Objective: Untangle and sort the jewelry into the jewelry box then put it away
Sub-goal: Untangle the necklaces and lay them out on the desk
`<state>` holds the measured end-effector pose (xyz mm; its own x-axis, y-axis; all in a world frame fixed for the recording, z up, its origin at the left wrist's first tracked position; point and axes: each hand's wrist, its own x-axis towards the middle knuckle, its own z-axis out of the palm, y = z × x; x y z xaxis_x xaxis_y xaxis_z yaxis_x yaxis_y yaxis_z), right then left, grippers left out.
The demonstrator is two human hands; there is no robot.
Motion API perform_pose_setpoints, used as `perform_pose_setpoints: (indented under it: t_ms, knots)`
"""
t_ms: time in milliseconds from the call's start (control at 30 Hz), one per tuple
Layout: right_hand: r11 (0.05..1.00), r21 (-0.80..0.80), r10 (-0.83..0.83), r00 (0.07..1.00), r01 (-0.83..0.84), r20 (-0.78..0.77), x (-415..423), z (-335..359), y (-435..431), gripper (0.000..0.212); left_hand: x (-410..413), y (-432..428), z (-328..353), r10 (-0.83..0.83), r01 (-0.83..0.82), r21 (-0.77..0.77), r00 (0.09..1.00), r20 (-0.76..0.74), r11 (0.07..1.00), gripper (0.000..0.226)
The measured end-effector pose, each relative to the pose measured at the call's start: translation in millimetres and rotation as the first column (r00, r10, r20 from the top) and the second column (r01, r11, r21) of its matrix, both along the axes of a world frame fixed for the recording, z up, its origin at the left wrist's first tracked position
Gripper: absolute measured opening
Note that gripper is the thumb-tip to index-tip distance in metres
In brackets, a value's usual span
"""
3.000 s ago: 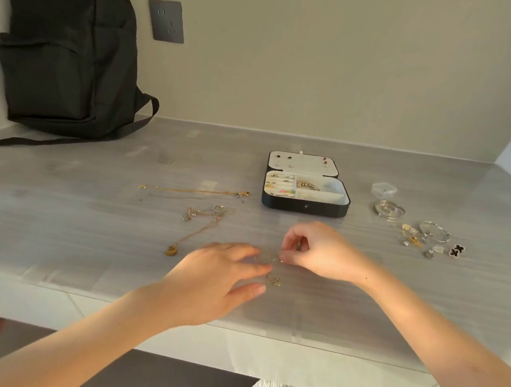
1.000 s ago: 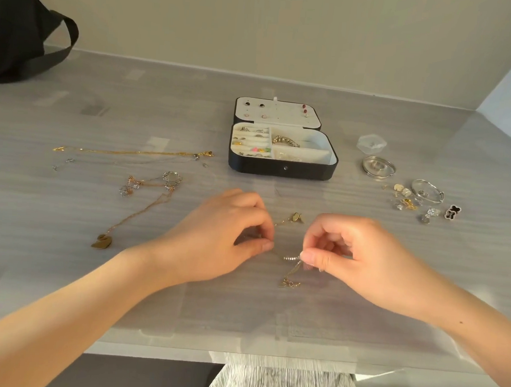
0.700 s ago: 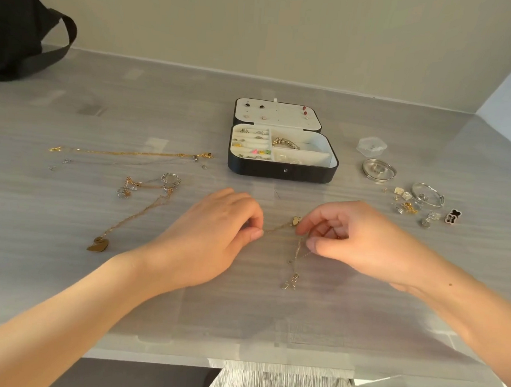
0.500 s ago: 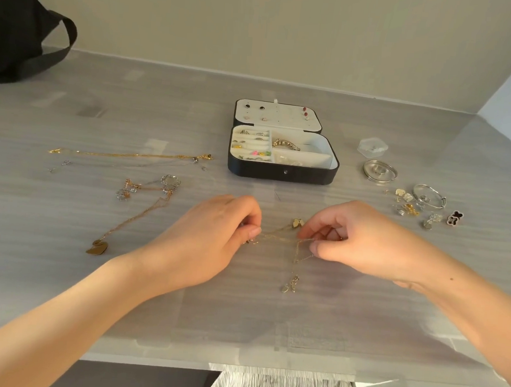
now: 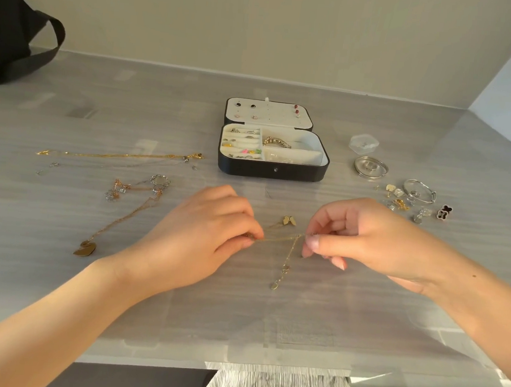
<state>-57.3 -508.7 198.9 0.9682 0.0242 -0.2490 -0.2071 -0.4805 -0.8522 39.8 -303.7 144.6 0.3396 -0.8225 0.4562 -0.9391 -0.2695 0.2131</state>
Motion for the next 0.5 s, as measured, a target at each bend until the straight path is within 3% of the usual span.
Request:
perform_pose_setpoints:
  t_ms: [167, 367, 500]
  knots:
    - [0.998, 0.054, 0.023, 0.993, -0.017, -0.113, -13.4, 5.4, -4.0, 0.006, -1.3, -2.4, 3.8, -0.046, 0.052, -0.077, 0.995, 0.09, 0.996, 0.017]
    - [0.992, 0.064, 0.118, 0.987, -0.112, -0.105, -40.6, 20.2, -8.7, 0.01, -10.5, -10.3, 18.3, -0.086, 0.125, -0.159, 0.969, 0.232, 0.979, 0.016]
    - [0.988, -0.134, 0.076, 0.997, -0.076, 0.0, -46.5, 14.4, -14.5, 0.007, -7.9, -23.8, 18.9, -0.116, 0.165, -0.147, 0.948, 0.297, 0.975, 0.012]
